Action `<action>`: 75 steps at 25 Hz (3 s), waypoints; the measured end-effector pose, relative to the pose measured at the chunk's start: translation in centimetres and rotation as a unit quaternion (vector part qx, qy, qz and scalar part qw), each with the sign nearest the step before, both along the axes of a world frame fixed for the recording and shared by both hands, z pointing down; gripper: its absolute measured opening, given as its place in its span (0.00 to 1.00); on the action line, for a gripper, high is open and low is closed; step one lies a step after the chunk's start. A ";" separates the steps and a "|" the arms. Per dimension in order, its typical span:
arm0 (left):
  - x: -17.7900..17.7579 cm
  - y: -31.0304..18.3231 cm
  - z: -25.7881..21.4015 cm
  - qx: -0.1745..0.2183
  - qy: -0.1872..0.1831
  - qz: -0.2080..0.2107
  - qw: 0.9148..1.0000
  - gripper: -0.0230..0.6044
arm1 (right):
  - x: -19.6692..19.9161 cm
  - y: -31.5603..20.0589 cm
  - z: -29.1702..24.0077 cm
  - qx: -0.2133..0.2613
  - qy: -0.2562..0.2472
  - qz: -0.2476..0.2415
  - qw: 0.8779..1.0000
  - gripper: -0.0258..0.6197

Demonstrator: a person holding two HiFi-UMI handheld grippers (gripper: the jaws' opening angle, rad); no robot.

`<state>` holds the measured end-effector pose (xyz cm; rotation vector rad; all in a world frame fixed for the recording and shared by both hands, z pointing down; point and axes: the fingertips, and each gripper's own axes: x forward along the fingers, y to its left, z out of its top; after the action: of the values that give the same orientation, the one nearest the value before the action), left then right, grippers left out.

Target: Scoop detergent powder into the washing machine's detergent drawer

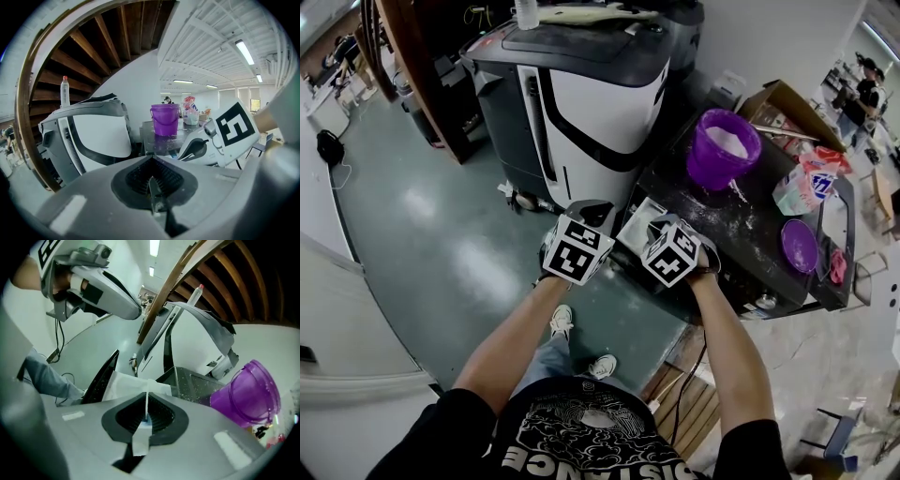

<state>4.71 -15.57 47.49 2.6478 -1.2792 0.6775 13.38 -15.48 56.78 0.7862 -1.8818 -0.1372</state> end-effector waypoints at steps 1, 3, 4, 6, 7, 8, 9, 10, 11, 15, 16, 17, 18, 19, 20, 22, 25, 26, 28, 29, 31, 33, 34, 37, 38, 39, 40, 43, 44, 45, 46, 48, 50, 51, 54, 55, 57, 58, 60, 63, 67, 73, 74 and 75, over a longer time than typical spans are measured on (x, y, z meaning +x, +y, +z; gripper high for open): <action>0.0 0.0 0.0 0.000 0.002 0.000 1.000 0.04 | 0.1 0.0 0.0 0.006 0.007 -0.004 1.000 0.10; 0.1 0.1 0.1 -0.001 0.004 0.001 1.000 0.04 | 0.3 0.0 -0.1 0.021 0.024 -0.012 0.999 0.10; 0.1 0.2 0.0 -0.002 0.004 0.001 1.000 0.04 | 0.4 0.0 -0.2 0.032 0.032 -0.018 0.999 0.10; 0.1 0.3 0.0 0.000 0.004 0.000 1.000 0.04 | 0.4 0.0 -0.6 0.054 0.046 -0.029 0.997 0.10; 0.1 0.3 -0.1 0.001 0.004 0.000 1.000 0.04 | 0.3 0.0 -0.8 0.064 0.053 -0.035 0.996 0.10; 0.1 0.3 -0.1 0.002 0.004 0.001 1.000 0.04 | 0.3 0.0 -1.0 0.074 0.059 -0.041 0.995 0.10; 0.1 0.4 -0.1 0.001 0.004 0.001 1.000 0.04 | 0.2 0.0 -1.1 0.084 0.066 -0.047 0.993 0.10; 0.1 0.5 -0.1 0.000 0.003 0.002 1.000 0.04 | 0.2 0.0 -1.2 0.093 0.073 -0.052 0.992 0.10; 0.0 0.5 -0.1 -0.001 0.002 0.002 1.000 0.04 | 0.2 0.0 -1.4 0.101 0.079 -0.057 0.990 0.10; -0.2 0.5 -0.2 0.001 0.000 0.000 1.000 0.04 | 0.2 0.0 -1.6 0.119 0.087 -0.065 0.987 0.10; -0.2 0.5 -0.2 0.001 0.001 -0.001 1.000 0.04 | 0.2 -0.1 -1.6 0.120 0.086 -0.065 0.987 0.10; -0.3 0.5 -0.2 0.001 0.001 -0.001 1.000 0.04 | 0.2 -0.1 -1.6 0.119 0.084 -0.063 0.987 0.10; -0.4 0.5 -0.2 0.002 0.001 -0.002 1.000 0.04 | 0.3 -0.1 -1.7 0.118 0.081 -0.060 0.988 0.10; -0.4 0.5 -0.3 0.002 0.000 -0.002 1.000 0.04 | 0.3 -0.2 -1.8 0.116 0.074 -0.054 0.989 0.10; -0.5 0.5 -0.3 0.002 0.000 -0.002 1.000 0.04 | 0.4 -0.2 -1.9 0.113 0.066 -0.046 0.990 0.10; -0.4 0.5 -0.4 0.001 0.001 0.001 1.000 0.04 | 0.5 -0.2 -2.2 0.107 0.050 -0.029 0.993 0.10; -0.3 0.6 -0.7 -0.002 0.003 0.004 1.000 0.04 | 0.8 -0.1 -2.7 0.098 0.028 -0.007 0.995 0.10; -0.1 0.6 -0.8 -0.001 0.005 0.005 1.000 0.04 | 0.9 -0.1 -3.0 0.097 0.019 0.001 0.995 0.10; 0.3 0.4 -1.1 -0.001 0.006 0.012 1.000 0.04 | 1.2 -0.1 -3.8 0.094 -0.005 0.024 0.995 0.10; 0.6 0.3 -1.3 0.000 0.007 0.017 1.000 0.04 | 1.5 -0.1 -4.3 0.092 -0.020 0.037 0.995 0.10; 1.3 0.1 -1.8 0.002 0.009 0.028 1.000 0.04 | 2.1 -0.2 -5.2 0.086 -0.052 0.067 0.993 0.10; 1.9 -0.2 -2.2 0.003 0.013 0.037 0.999 0.04 | 2.7 -0.3 -6.1 0.081 -0.082 0.098 0.988 0.10; 2.1 -0.3 -2.4 0.002 0.014 0.041 0.999 0.04 | 3.0 -0.3 -6.6 0.081 -0.095 0.112 0.986 0.10; 3.0 -0.8 -3.1 0.002 0.021 0.053 0.998 0.04 | 4.0 -0.3 -8.1 0.084 -0.131 0.148 0.977 0.10; 3.4 -1.0 -3.5 0.004 0.023 0.058 0.998 0.04 | 4.4 -0.3 -8.6 0.086 -0.141 0.160 0.973 0.10; 3.8 -1.1 -3.8 0.006 0.025 0.063 0.998 0.04 | 4.8 -0.3 -9.0 0.088 -0.150 0.171 0.970 0.10; 4.1 -1.3 -4.1 0.007 0.028 0.068 0.997 0.04 | 5.2 -0.3 -9.4 0.090 -0.158 0.183 0.966 0.10; 5.3 -1.9 -5.0 0.010 0.035 0.083 0.996 0.04 | 6.6 -0.2 -10.7 0.100 -0.183 0.218 0.954 0.10; 5.7 -2.0 -5.2 0.011 0.037 0.089 0.995 0.04 | 7.1 -0.2 -11.1 0.104 -0.191 0.229 0.949 0.10; 6.2 -2.2 -5.5 0.012 0.039 0.094 0.995 0.04 | 7.7 -0.1 -11.6 0.108 -0.198 0.241 0.944 0.10; 6.6 -2.3 -5.8 0.013 0.041 0.100 0.994 0.04 | 8.2 0.0 -11.9 0.112 -0.205 0.251 0.939 0.10; 7.4 -2.5 -6.3 0.015 0.045 0.110 0.993 0.04 | 9.3 0.1 -12.7 0.122 -0.219 0.271 0.929 0.10; 8.2 -2.7 -6.8 0.017 0.047 0.121 0.991 0.04 | 10.3 0.2 -13.5 0.131 -0.238 0.291 0.917 0.10; 8.6 -2.8 -7.1 0.019 0.049 0.127 0.991 0.04 | 10.7 0.4 -14.0 0.136 -0.248 0.300 0.911 0.10; 9.7 -3.0 -7.8 0.023 0.054 0.142 0.988 0.04 | 12.1 0.8 -15.1 0.149 -0.271 0.328 0.893 0.10; 10.1 -3.1 -8.0 0.024 0.055 0.147 0.987 0.04 | 12.6 1.0 -15.4 0.154 -0.278 0.337 0.886 0.10; 10.7 -3.3 -8.4 0.027 0.056 0.157 0.986 0.04 | 13.5 1.3 -16.2 0.163 -0.295 0.354 0.873 0.10; 10.9 -3.4 -8.5 0.028 0.056 0.161 0.985 0.04 | 13.9 1.5 -16.6 0.168 -0.302 0.362 0.866 0.10; 11.3 -3.5 -8.8 0.030 0.055 0.169 0.984 0.04 | 14.7 1.9 -17.4 0.179 -0.313 0.376 0.853 0.10; 11.7 -3.6 -9.1 0.030 0.057 0.178 0.982 0.04 | 15.8 2.5 -18.3 0.193 -0.322 0.392 0.840 0.10; 12.0 -3.9 -9.5 0.029 0.060 0.188 0.980 0.04 | 16.5 2.9 -18.5 0.201 -0.328 0.411 0.827 0.10; 12.0 -4.4 -10.0 0.029 0.069 0.195 0.978 0.04 | 16.6 3.2 -19.2 0.221 -0.345 0.427 0.806 0.10; 11.9 -4.5 -10.1 0.030 0.071 0.195 0.978 0.04 | 16.6 3.3 -19.3 0.225 -0.344 0.429 0.805 0.10; 11.9 -4.6 -10.2 0.031 0.073 0.195 0.978 0.04 | 16.7 3.4 -19.4 0.227 -0.343 0.431 0.803 0.10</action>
<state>16.65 -20.13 37.26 2.9685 -0.7604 0.4782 30.06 -12.13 37.38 2.1882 -1.9387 0.3329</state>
